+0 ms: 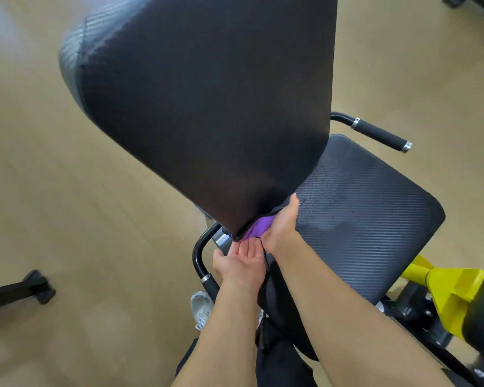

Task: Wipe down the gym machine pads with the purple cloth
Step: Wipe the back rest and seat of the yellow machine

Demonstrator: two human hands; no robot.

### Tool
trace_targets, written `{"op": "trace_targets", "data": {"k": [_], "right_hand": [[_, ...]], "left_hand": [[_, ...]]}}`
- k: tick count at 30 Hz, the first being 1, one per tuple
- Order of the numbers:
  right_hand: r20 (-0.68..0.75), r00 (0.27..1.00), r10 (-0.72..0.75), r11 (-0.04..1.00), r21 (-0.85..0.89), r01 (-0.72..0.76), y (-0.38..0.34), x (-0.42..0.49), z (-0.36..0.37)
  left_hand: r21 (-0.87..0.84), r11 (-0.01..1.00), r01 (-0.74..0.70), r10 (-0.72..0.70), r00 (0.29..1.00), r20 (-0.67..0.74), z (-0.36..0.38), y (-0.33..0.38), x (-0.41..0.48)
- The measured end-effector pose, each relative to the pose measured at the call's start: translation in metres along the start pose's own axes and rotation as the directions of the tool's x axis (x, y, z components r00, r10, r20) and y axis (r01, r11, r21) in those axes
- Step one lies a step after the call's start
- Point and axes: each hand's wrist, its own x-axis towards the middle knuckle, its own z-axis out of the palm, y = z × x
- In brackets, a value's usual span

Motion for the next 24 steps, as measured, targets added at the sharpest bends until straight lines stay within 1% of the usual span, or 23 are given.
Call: {"op": "trace_targets", "data": {"k": [1,3,6,8,11,14,17,21,24], "right_hand": [[-0.034,0.998,-0.045,0.999,0.02,0.046,-0.01,0.002,0.003],[-0.039,0.992,-0.121,0.992,0.037,0.122,-0.036,0.01,0.008],[-0.061,0.979,-0.197,0.98,-0.021,0.196,-0.081,0.023,0.015],[-0.084,0.971,-0.224,0.973,-0.072,0.218,-0.107,0.029,0.018],[-0.083,0.961,-0.264,0.959,-0.124,0.253,-0.129,0.037,0.027],[-0.082,0.953,-0.293,0.952,-0.115,0.283,-0.138,0.039,0.031],[-0.073,0.952,-0.298,0.95,-0.123,0.288,-0.125,0.029,0.032],[-0.12,0.95,-0.287,0.951,-0.158,0.268,-0.08,0.007,0.027],[-0.138,0.962,-0.236,0.967,-0.126,0.22,-0.047,-0.008,0.024]], "left_hand": [[0.003,1.0,0.005,-0.005,1.0,0.007,0.003,-0.005,0.001],[-0.014,0.999,0.037,-0.036,0.999,0.037,0.011,-0.018,0.005],[-0.093,0.991,0.101,-0.093,0.992,0.088,0.033,-0.042,0.009],[-0.174,0.977,0.124,-0.106,0.988,0.112,0.051,-0.058,0.011],[-0.276,0.952,0.13,-0.097,0.987,0.129,0.069,-0.08,0.015],[-0.296,0.945,0.141,-0.102,0.984,0.143,0.074,-0.086,0.02],[-0.305,0.94,0.154,-0.112,0.982,0.15,0.069,-0.078,0.017],[-0.312,0.94,0.14,-0.109,0.988,0.114,0.05,-0.06,0.01],[-0.203,0.972,0.12,-0.103,0.99,0.092,0.029,-0.04,0.006]]}}
